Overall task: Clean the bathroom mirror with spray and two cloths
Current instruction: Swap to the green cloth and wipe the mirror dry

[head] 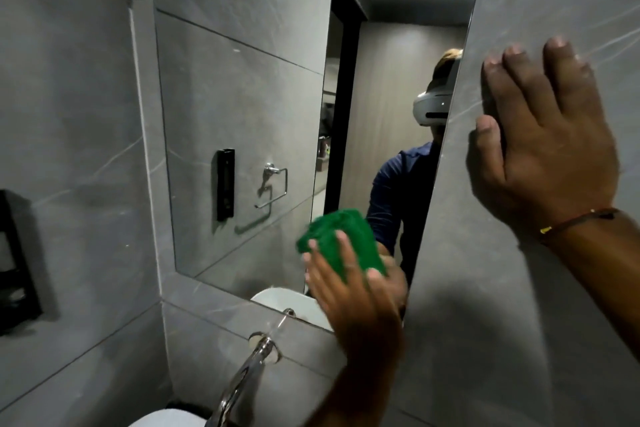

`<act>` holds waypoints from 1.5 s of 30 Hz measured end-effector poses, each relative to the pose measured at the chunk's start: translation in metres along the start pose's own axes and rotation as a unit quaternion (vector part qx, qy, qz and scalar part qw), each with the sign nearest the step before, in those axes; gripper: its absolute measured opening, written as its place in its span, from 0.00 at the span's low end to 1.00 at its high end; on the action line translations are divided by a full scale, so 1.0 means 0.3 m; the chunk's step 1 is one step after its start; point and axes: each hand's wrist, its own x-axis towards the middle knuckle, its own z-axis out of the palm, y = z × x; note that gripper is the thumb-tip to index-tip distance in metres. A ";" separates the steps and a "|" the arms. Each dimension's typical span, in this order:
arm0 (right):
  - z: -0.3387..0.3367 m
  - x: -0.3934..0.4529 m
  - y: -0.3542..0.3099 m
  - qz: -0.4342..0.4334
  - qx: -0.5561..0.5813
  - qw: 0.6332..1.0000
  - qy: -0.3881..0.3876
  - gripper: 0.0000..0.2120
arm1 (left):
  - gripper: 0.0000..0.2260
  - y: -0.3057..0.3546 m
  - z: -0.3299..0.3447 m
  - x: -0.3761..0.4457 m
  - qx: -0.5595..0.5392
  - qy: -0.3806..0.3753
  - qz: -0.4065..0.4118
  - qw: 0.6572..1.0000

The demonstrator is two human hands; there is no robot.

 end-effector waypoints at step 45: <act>-0.156 -0.310 0.204 -0.105 0.060 0.978 -0.170 0.22 | 0.18 0.287 -0.041 -0.575 -0.566 -0.047 -0.582 0.582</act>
